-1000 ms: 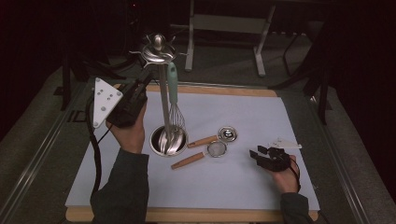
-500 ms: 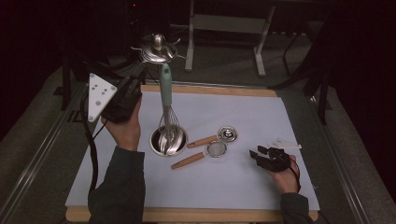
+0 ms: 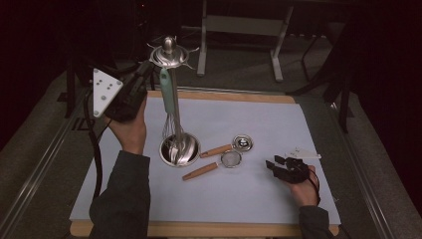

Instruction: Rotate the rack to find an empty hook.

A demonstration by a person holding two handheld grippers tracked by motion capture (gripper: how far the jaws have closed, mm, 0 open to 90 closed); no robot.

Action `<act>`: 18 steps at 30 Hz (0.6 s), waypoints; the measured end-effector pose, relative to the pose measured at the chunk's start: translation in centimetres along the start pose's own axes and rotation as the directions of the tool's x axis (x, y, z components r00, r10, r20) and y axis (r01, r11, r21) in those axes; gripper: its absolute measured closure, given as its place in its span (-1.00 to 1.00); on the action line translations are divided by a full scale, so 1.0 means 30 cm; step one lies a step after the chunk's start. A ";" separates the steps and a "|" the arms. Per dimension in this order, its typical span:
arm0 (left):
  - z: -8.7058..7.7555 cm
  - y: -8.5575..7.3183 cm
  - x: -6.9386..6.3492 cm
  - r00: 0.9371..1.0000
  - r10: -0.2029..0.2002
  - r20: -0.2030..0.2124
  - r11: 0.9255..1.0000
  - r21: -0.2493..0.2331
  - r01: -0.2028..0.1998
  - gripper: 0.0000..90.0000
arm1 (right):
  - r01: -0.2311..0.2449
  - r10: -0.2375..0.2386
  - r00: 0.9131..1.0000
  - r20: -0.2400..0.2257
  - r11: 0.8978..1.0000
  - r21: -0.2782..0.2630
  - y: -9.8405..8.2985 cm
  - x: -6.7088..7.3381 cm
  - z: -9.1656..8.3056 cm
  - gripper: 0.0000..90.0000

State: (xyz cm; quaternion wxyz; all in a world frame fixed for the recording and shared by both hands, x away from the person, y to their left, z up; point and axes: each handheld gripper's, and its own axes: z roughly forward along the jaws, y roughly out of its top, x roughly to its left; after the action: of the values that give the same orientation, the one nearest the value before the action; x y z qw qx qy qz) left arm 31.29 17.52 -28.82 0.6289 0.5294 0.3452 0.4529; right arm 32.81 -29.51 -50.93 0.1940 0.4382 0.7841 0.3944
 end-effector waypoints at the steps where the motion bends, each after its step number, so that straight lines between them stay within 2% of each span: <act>1: 0.003 0.001 0.004 1.000 -0.002 -0.003 1.000 0.001 0.002 1.00 | 0.004 -0.004 1.000 -0.003 1.000 -0.003 0.000 0.000 0.000 0.21; 9: 0.021 0.001 0.033 1.000 -0.023 -0.004 1.000 0.013 0.023 1.00 | 0.005 -0.005 1.000 -0.004 1.000 -0.005 0.000 0.000 -0.001 0.21; 18: 0.035 0.014 0.037 1.000 0.001 -0.006 0.999 0.033 -0.001 1.00 | 0.007 -0.007 1.000 -0.006 1.000 -0.003 0.000 0.000 0.000 0.21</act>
State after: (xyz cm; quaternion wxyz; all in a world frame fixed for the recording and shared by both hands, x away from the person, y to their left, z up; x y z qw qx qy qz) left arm 32.57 18.19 -28.15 0.6187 0.5384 0.3543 0.4492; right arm 32.80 -29.49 -50.94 0.1939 0.4338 0.7857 0.3961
